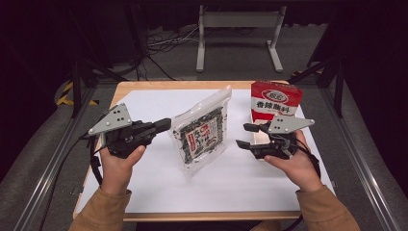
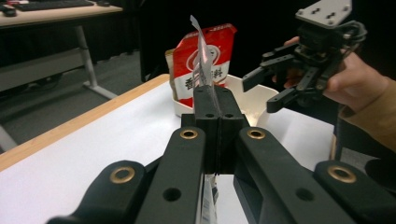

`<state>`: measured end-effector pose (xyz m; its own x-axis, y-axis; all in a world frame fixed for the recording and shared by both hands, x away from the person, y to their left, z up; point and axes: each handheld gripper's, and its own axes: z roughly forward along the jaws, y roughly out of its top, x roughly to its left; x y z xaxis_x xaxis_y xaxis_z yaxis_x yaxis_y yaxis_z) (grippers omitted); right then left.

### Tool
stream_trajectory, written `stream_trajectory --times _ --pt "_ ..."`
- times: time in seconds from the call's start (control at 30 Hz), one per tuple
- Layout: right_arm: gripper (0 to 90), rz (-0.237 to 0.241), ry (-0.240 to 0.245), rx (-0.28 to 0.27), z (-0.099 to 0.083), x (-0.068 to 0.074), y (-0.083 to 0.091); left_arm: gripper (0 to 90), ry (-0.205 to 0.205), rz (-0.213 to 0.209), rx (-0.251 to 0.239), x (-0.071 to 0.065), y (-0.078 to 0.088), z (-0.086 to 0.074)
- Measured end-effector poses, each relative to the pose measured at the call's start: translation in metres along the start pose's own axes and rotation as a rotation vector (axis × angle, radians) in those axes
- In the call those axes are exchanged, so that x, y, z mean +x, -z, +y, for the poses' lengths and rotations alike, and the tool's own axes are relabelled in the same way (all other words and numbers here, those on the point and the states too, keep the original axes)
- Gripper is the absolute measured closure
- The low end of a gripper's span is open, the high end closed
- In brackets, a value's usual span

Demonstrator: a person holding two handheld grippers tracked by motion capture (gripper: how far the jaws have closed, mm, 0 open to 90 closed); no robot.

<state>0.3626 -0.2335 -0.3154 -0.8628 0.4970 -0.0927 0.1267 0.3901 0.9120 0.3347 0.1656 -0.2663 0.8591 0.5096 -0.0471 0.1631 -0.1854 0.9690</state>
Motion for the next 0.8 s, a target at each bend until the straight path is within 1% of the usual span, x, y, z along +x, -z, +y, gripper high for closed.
stream_trajectory --times 0.03,0.07,0.13,0.23,0.3,0.33,0.43,0.47,0.5,0.57,0.67,0.73,0.8 --pt "40.1 0.007 -0.004 -0.001 0.000 0.000 -0.002 90.0 -0.009 -0.003 0.000 0.000 0.000 0.000" --pt "39.9 0.011 -0.006 0.002 0.001 -0.001 -0.003 90.0 -0.004 -0.008 -0.001 -0.001 0.000 0.000" --pt "39.5 0.016 -0.008 0.003 0.002 -0.003 -0.007 90.0 -0.014 -0.012 0.001 -0.002 0.000 0.001" --pt "37.8 0.025 -0.016 0.004 0.004 -0.007 -0.012 90.0 -0.007 -0.023 0.001 -0.003 0.001 0.000" --pt "37.1 0.031 -0.021 0.003 0.006 -0.009 -0.015 90.0 -0.014 -0.027 0.000 -0.004 0.001 0.001" --pt "36.1 0.035 -0.022 0.001 0.008 -0.010 -0.017 90.0 -0.010 -0.031 -0.002 -0.005 0.001 0.001" --pt "33.4 0.053 -0.032 -0.006 0.011 -0.016 -0.022 90.0 -0.017 -0.039 0.001 -0.006 0.000 0.001" --pt "33.4 0.053 -0.032 -0.006 0.011 -0.016 -0.022 90.0 -0.017 -0.039 0.001 -0.006 0.000 0.001" --pt "32.5 0.054 -0.041 -0.002 0.013 -0.020 -0.024 90.0 -0.019 -0.041 -0.001 -0.006 0.000 0.001" --pt "31.2 0.055 -0.044 -0.003 0.014 -0.023 -0.027 90.0 -0.021 -0.044 -0.002 -0.008 0.000 0.001" --pt "30.5 0.052 -0.042 -0.002 0.015 -0.025 -0.030 90.0 -0.025 -0.053 -0.001 -0.010 0.000 0.002" --pt "29.8 0.055 -0.036 -0.002 0.016 -0.027 -0.032 90.0 -0.034 -0.060 0.001 -0.010 0.000 0.002" --pt "29.3 0.065 -0.031 -0.005 0.018 -0.027 -0.034 90.0 -0.032 -0.073 -0.001 -0.010 0.000 0.002"
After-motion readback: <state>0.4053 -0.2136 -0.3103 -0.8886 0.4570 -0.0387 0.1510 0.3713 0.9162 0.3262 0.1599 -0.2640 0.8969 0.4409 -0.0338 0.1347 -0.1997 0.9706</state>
